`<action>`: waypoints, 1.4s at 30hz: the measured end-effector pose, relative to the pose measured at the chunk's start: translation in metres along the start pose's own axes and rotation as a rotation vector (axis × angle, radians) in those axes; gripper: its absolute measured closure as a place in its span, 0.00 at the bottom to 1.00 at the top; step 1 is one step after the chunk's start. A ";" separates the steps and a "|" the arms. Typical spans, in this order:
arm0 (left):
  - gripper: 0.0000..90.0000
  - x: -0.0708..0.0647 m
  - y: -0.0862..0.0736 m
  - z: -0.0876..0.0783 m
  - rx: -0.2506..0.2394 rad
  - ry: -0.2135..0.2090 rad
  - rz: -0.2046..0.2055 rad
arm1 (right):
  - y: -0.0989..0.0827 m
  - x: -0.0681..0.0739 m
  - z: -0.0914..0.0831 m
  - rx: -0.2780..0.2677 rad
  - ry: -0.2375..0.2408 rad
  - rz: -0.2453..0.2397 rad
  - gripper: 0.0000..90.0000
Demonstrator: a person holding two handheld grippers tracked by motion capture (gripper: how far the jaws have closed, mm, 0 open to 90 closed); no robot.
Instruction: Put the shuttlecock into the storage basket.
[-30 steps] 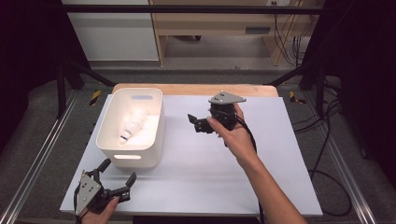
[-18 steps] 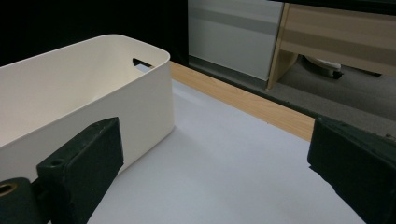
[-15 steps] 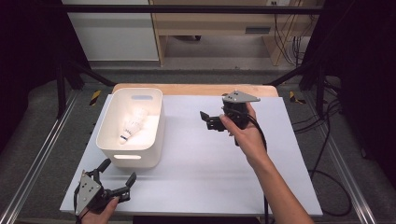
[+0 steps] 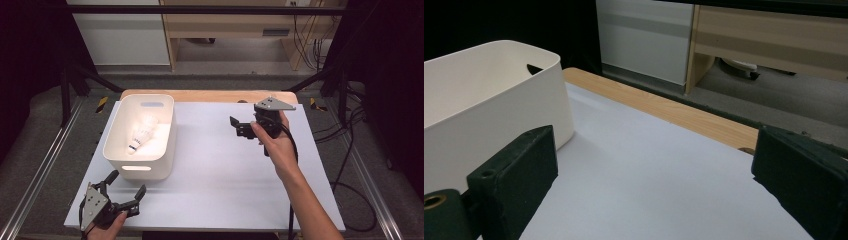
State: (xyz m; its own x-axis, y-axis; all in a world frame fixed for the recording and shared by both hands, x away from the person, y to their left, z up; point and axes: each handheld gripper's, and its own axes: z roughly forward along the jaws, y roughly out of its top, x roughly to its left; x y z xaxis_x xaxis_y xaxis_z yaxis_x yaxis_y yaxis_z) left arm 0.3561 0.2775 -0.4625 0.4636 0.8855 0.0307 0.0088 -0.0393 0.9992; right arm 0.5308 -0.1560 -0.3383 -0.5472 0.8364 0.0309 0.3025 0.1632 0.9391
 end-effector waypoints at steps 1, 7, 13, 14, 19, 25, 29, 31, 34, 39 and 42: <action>0.01 0.000 0.000 0.000 0.000 0.000 0.000 | 0.000 -0.002 -0.001 0.000 -0.004 0.002 0.05; 0.01 0.001 0.000 -0.001 0.001 0.002 0.000 | -0.001 -0.012 -0.009 -0.004 -0.022 0.009 0.05; 0.01 0.001 0.000 -0.001 0.001 0.002 0.001 | -0.003 -0.019 -0.015 -0.006 -0.034 0.007 0.05; 0.01 0.001 0.000 -0.001 -0.001 0.003 0.000 | -0.003 -0.020 -0.016 -0.007 -0.037 0.010 0.05; 0.01 0.003 0.000 -0.002 -0.005 0.007 -0.005 | -0.006 -0.027 -0.022 -0.013 -0.052 0.019 0.04; 0.01 0.005 0.000 -0.003 -0.003 0.013 -0.004 | -0.008 -0.035 -0.028 -0.016 -0.065 0.022 0.04; 0.01 0.009 0.000 -0.004 -0.006 0.022 -0.011 | -0.011 -0.040 -0.032 -0.019 -0.073 0.033 0.04; 0.01 0.010 0.000 -0.005 -0.006 0.026 -0.013 | -0.012 -0.042 -0.034 -0.017 -0.079 0.033 0.04; 0.01 0.011 0.000 -0.006 -0.009 0.025 -0.013 | -0.014 -0.045 -0.037 -0.017 -0.085 0.038 0.04; 0.01 0.011 0.000 -0.005 -0.007 0.026 -0.014 | -0.019 -0.049 -0.042 -0.009 -0.088 0.040 0.04; 0.01 0.011 0.000 -0.005 -0.006 0.024 -0.013 | -0.022 -0.051 -0.046 -0.011 -0.094 0.047 0.04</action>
State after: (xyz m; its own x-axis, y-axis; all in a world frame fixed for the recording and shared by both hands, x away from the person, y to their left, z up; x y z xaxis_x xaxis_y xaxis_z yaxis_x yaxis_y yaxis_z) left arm 0.3565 0.2895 -0.4625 0.4420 0.8968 0.0179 0.0092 -0.0245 0.9997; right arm 0.5167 -0.2263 -0.3448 -0.4573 0.8883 0.0429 0.3167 0.1175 0.9412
